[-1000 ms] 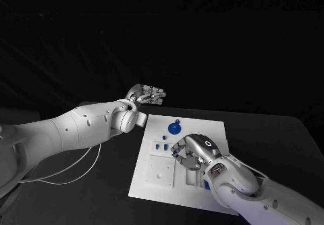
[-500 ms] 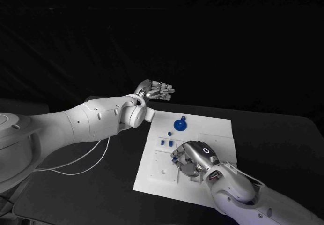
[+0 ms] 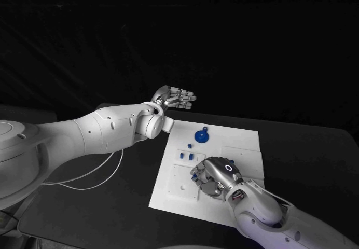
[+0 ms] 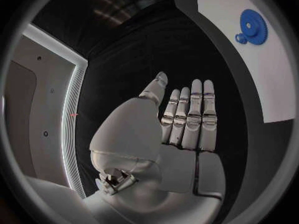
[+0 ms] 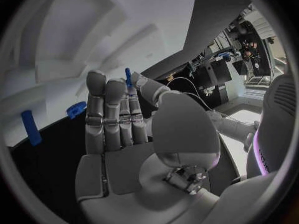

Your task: Assemble the parts on the task board

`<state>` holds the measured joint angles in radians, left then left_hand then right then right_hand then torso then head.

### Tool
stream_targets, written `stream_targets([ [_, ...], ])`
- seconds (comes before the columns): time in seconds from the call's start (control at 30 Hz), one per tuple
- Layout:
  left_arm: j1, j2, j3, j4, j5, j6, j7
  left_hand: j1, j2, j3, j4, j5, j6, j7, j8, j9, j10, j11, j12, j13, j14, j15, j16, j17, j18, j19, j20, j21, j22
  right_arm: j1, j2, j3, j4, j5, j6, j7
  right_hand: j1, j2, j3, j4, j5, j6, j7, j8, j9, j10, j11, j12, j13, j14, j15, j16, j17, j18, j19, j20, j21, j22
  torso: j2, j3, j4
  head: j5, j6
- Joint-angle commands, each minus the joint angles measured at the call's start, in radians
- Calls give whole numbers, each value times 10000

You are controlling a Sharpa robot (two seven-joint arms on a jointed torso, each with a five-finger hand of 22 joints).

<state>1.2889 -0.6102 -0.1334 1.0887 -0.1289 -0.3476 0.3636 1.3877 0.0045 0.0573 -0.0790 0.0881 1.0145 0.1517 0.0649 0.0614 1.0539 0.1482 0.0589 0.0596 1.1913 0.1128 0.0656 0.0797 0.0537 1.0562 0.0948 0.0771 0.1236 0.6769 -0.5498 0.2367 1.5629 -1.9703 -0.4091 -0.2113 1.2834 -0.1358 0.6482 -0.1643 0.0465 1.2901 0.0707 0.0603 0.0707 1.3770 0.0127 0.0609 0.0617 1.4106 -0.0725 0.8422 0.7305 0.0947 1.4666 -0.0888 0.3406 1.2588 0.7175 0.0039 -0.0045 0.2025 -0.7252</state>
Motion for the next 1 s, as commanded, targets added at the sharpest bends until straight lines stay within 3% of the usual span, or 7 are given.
stream_targets([
  [0.03, 4, 24, 10, 19, 58, 5, 79, -17, 6, -53, -25, -8, 6, -18, -18, 8, -53, -9, 33, -7, -74, 25, -14, -13, 32, 13, 55, 56, -8, -44, 27, -20, -32, -213, 158, 11, 72, -6, 52, -17, 17, 52, -4, 41, 12, 86, -13, 19, 18, 47, 6, -32, 10, 242, 394, -72, 55, -8, -1, -1, 2, 27, -21],
  [1.0, 5, -195, 9, 104, 58, 44, 14, 8, -1, -67, -32, -21, 18, -18, -15, 10, -79, -2, 32, -8, -96, 32, -16, -15, 47, 25, 62, 77, -74, -116, 41, -35, -76, -716, -236, -369, 59, -56, 145, -52, 18, 92, -15, 42, 12, 126, -21, 21, 19, 93, -5, -55, 54, 238, 406, -81, 236, 25, 0, 4, -4, 73, -78],
])
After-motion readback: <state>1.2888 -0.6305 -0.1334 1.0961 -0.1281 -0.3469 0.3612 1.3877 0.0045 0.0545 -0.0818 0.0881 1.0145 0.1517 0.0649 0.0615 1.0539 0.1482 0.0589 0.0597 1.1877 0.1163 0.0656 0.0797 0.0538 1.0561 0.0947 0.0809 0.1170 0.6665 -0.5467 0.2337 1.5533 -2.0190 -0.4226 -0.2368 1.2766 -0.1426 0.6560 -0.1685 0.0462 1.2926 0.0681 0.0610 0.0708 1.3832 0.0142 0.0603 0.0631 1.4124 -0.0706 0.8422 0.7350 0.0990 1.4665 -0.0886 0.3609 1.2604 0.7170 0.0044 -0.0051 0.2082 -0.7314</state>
